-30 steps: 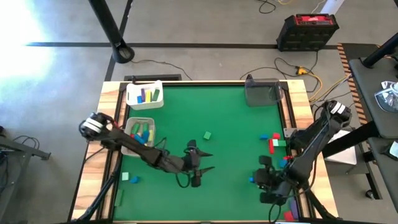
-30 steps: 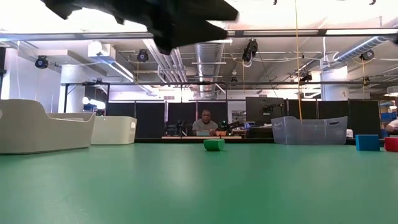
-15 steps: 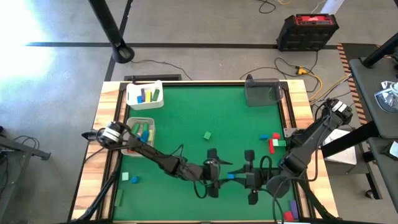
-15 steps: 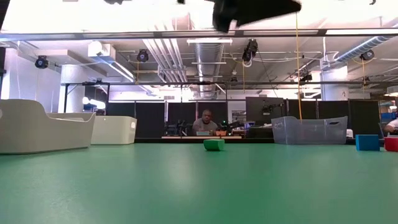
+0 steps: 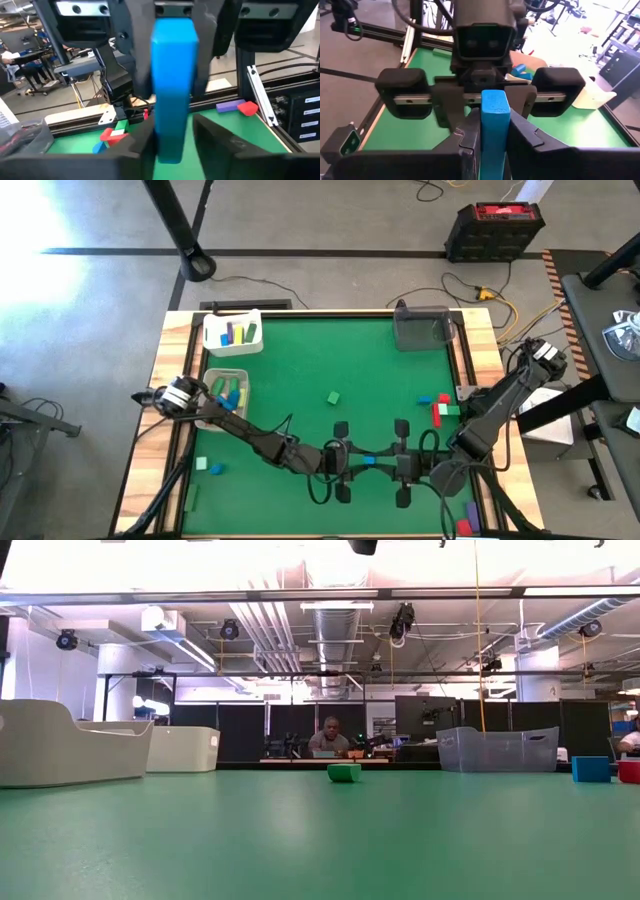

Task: Sort blocks by size
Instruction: Put the blue rectangular block into the white bin

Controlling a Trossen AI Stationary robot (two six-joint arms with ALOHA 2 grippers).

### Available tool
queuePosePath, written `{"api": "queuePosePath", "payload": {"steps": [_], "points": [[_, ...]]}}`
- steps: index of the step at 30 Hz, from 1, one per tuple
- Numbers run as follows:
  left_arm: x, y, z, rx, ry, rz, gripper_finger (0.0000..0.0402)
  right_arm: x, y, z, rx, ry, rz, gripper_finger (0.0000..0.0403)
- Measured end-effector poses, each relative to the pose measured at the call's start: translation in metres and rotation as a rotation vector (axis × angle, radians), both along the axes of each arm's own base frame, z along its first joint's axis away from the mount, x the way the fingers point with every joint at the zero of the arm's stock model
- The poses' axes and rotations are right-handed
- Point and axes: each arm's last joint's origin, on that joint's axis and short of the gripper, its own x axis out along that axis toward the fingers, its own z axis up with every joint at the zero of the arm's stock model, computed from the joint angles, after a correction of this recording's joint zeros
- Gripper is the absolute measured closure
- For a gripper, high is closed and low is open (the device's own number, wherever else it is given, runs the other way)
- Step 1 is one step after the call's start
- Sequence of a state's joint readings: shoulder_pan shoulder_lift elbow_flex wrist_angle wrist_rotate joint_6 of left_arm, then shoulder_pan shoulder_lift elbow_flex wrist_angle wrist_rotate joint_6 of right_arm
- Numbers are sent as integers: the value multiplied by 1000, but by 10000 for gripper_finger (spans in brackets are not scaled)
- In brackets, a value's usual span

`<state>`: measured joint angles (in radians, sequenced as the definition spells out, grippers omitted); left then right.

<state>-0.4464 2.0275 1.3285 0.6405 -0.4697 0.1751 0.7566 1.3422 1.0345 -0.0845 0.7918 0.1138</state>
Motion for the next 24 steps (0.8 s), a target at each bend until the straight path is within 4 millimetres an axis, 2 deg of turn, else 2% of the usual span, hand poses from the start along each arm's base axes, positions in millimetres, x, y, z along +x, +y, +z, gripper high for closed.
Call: {"api": "queuePosePath", "payload": {"steps": [4, 8, 13, 18, 21, 24], "points": [[-3, 0, 2, -6, 6, 0, 362, -1, -1, -3, 4, 3, -6, 348], [-7, 2, 7, -23, 37, 0, 363, 0, -2, -3, 11, 2, -20, 330], [-22, 7, 22, -5, 161, 8, 364, 0, -5, -6, 0, 7, -66, 272], [-66, 28, 35, -9, 398, 145, 364, -5, -11, -13, -44, 62, -118, 211], [-104, 61, 47, -73, 483, 350, 364, -9, -14, -29, -29, 128, -155, 186], [-144, 105, 50, -222, 562, 574, 364, -13, -19, -43, 2, 159, -191, 169]]}}
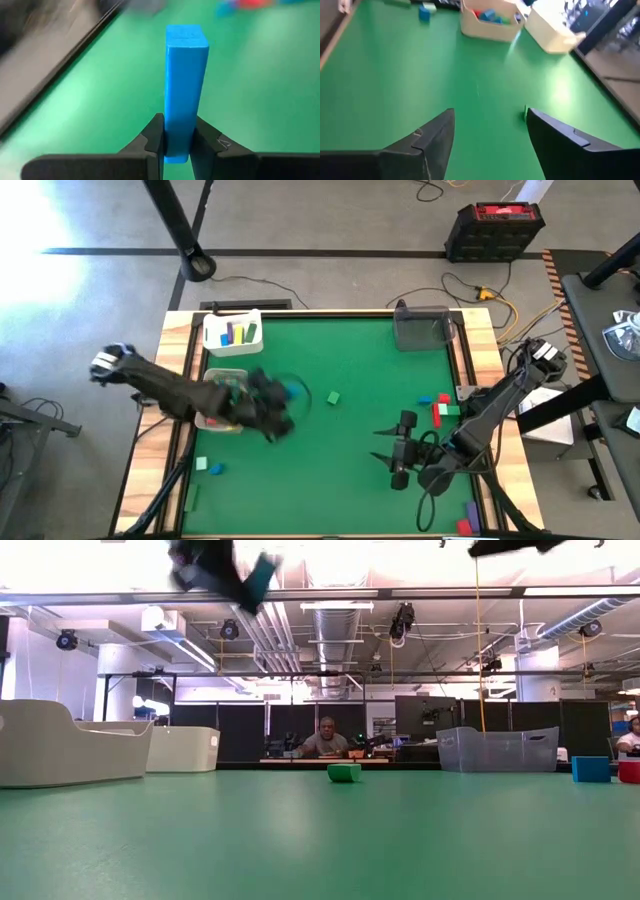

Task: Sort blocks by size
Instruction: Put the blue rectangular block into the white bin

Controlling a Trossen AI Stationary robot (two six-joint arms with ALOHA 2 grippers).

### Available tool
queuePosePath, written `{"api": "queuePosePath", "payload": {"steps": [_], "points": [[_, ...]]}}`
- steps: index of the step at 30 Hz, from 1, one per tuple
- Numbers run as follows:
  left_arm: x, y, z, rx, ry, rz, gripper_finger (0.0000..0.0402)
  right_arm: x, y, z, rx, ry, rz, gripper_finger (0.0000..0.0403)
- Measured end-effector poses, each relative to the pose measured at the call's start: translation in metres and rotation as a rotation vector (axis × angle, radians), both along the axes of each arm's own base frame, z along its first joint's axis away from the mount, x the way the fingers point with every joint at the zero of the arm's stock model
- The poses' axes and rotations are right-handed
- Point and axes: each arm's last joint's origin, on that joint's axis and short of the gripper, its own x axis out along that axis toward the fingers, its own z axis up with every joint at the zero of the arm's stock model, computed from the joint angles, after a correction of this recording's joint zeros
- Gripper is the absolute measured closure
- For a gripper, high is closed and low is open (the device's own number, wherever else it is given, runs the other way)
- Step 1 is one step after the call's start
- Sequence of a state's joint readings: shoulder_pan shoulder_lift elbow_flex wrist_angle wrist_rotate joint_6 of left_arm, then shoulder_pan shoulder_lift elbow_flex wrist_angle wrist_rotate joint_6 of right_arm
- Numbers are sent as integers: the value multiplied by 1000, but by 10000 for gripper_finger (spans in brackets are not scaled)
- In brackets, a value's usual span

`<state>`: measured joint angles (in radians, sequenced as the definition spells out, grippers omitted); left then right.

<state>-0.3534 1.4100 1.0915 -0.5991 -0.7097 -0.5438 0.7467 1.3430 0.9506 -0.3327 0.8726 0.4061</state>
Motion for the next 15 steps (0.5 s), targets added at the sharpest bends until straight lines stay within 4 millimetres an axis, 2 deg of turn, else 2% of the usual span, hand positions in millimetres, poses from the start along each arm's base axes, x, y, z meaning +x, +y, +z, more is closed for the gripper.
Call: {"api": "queuePosePath", "payload": {"steps": [4, 6, 11, 15], "points": [[-47, 58, -1, -129, 25, 332, 364, -4, -4, -13, 13, 21, -23, 155], [-64, 86, -6, -167, 43, 477, 364, -5, -4, -15, 15, 23, -24, 151], [-95, 153, -26, -342, 87, 773, 364, -5, -5, -16, 18, 23, -25, 147], [-119, 200, -40, -476, 144, 907, 363, -4, -5, -16, 21, 21, -25, 154]]}}
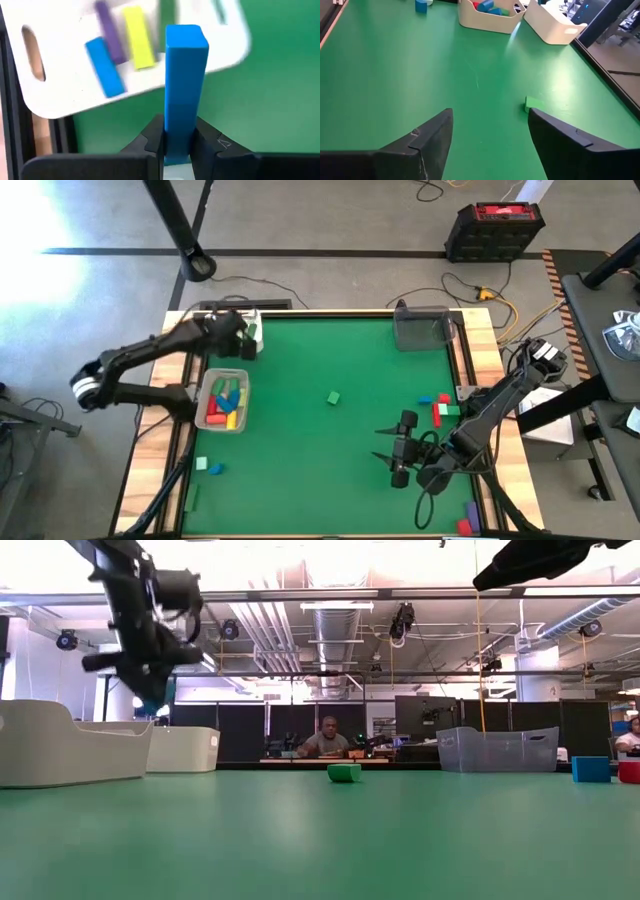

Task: Sort blocks by size
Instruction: Put the blue rectangular block into the white bin

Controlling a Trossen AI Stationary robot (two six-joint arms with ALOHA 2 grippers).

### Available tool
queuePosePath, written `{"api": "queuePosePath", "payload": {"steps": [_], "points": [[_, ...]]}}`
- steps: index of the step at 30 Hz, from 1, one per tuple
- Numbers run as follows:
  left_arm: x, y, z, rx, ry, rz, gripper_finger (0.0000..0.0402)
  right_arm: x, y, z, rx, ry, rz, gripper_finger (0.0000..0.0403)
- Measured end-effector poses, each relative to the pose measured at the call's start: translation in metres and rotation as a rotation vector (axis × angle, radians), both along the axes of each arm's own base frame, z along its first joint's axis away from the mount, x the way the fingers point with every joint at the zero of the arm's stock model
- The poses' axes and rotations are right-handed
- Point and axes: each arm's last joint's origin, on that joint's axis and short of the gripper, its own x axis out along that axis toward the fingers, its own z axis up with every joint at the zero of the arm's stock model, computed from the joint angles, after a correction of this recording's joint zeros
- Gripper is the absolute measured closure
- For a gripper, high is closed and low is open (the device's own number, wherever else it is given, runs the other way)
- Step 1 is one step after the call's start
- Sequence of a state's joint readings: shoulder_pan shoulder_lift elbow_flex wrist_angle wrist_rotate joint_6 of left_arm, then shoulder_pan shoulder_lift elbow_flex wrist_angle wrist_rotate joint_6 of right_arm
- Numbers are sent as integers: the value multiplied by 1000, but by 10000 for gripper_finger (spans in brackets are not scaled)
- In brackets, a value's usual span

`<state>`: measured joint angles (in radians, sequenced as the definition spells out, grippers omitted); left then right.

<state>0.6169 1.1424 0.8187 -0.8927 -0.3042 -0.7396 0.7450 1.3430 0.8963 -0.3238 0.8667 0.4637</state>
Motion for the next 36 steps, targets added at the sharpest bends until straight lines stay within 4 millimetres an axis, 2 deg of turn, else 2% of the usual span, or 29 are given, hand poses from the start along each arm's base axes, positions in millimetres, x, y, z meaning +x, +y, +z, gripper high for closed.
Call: {"api": "queuePosePath", "payload": {"steps": [3, 6, 10, 14, 18, 22, 25, 28, 31, 36], "points": [[-13, 24, -8, -83, -1, 52, 364, 0, 0, 0, 1, 2, 1, 158], [-20, 39, -17, -142, 4, 66, 364, 0, 0, 0, 1, 2, 1, 158], [-22, 55, -29, -208, 28, 76, 364, 1, -1, 0, -3, 5, -2, 151], [-19, 71, -30, -259, 46, 92, 364, 1, -2, 0, -11, 12, -3, 144], [-5, 78, -14, -317, 6, 6, 364, 0, -3, 0, -5, 17, -1, 143], [5, 76, 13, -334, 34, -81, 363, -2, -6, 1, -18, 30, -4, 150], [6, 88, 32, -218, 48, -35, 363, 0, -9, 0, -30, 41, -14, 153], [1, 106, 38, -165, 50, 45, 362, -1, -12, -1, -24, 54, -34, 154], [1, 121, 24, -212, 75, 86, 362, -5, -14, -4, -6, 79, -69, 150], [5, 143, -16, -327, 131, 117, 362, -15, -19, -12, 20, 163, -126, 139]]}}
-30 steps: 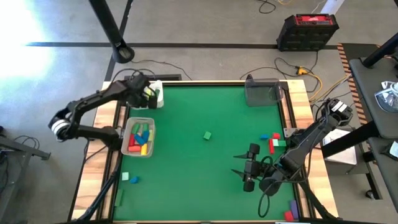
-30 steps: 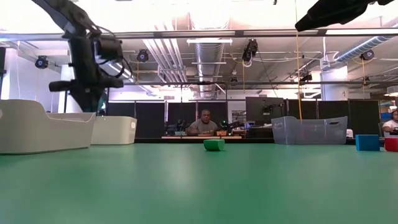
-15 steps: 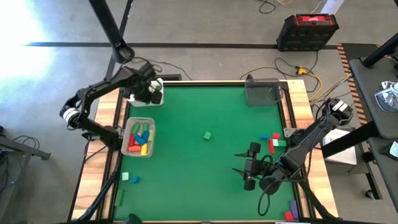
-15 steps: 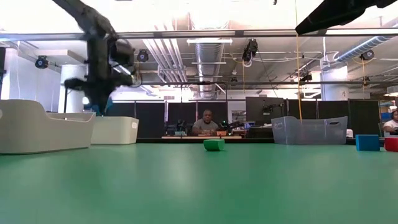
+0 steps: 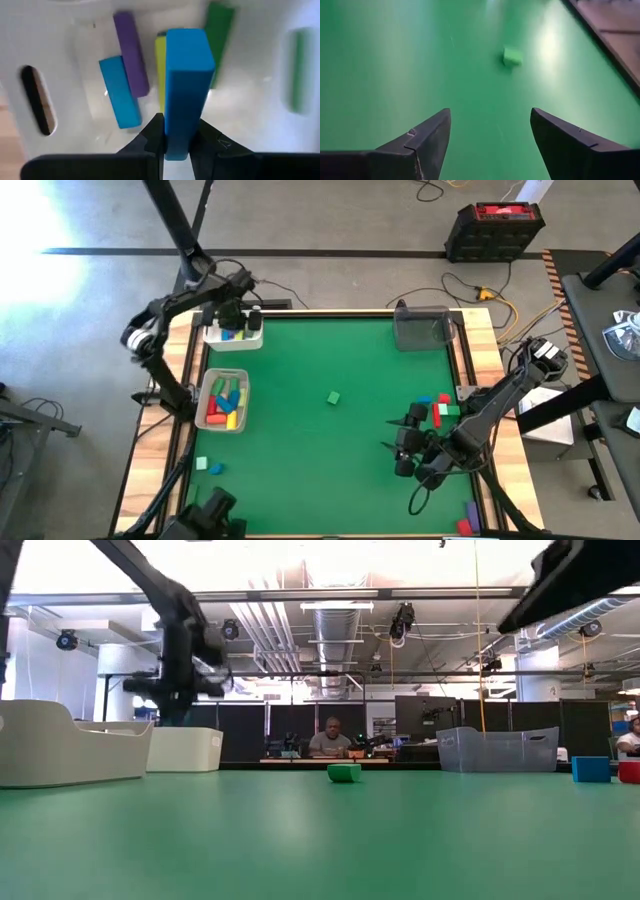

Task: Sort blocks by size
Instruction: Put the blue rectangular block into the white bin

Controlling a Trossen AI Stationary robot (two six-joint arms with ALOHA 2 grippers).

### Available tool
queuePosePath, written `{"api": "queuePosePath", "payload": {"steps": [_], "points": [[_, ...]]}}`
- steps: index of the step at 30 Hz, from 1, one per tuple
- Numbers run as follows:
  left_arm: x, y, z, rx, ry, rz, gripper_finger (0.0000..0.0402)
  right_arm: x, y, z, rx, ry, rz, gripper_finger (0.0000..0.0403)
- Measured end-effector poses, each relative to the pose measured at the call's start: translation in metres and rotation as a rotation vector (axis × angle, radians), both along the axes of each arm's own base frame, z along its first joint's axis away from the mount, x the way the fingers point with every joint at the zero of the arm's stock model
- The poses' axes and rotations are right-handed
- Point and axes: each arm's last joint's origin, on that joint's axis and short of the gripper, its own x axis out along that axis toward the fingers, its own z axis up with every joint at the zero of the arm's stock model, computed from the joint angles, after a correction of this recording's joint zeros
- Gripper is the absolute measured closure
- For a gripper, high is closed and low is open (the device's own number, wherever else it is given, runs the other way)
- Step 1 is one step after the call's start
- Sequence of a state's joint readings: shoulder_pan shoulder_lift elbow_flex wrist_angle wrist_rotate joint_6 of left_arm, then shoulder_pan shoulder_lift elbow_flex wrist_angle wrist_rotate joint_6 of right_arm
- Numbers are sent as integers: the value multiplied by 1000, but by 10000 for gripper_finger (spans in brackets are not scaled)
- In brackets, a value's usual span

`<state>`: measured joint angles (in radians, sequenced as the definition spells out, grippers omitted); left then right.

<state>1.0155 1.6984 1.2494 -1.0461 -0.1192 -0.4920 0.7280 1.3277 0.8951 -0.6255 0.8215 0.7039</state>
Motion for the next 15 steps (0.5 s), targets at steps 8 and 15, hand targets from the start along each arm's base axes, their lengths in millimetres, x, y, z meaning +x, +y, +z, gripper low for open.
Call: {"api": "queuePosePath", "payload": {"steps": [8, 15], "points": [[10, 32, -34, -86, 56, -8, 361, -18, -15, -5, 2, 131, -131, 125], [17, 45, -43, -182, 77, -19, 357, -30, -24, -4, 31, 232, -203, 110]]}}
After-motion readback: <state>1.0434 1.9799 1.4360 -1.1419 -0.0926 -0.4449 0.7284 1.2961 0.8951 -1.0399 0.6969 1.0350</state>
